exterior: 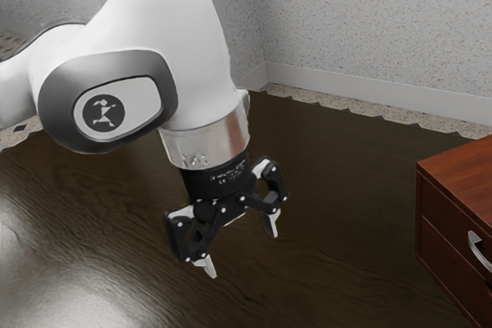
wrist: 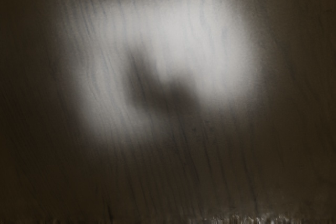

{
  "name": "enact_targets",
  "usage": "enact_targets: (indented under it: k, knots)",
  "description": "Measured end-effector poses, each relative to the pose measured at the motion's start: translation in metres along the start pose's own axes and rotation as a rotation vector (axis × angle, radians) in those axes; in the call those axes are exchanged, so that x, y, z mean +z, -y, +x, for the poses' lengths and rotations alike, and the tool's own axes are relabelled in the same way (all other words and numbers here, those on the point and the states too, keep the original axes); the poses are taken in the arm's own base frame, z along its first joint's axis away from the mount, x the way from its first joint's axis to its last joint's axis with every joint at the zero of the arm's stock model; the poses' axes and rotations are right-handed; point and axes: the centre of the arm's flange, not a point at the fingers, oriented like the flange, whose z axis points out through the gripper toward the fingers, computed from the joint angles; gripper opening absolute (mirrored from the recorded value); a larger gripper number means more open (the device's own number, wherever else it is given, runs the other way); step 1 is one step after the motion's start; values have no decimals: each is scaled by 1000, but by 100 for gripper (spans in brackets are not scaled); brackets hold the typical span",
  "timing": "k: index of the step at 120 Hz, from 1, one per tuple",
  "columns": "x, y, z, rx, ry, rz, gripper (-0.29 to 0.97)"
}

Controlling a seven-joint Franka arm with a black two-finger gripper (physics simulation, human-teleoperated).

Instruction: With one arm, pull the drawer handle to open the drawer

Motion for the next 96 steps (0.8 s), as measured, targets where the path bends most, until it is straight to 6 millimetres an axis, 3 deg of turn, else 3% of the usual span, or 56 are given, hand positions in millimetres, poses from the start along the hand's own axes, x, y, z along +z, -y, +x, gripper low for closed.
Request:
enact_targets:
  k: [18, 30, 48, 63, 76, 96]
  knots:
    - [20, -20, -25, 30, 40, -75, 68]
    - [29, -22, -65, 99, 69, -117, 68]
    - [42, -49, -78, 92, 81, -156, 68]
    - [45, -47, -122, 157, 99, -178, 68]
    - [42, -71, -135, 153, 89, -215, 68]
    - [41, -75, -142, 157, 89, -231, 68]
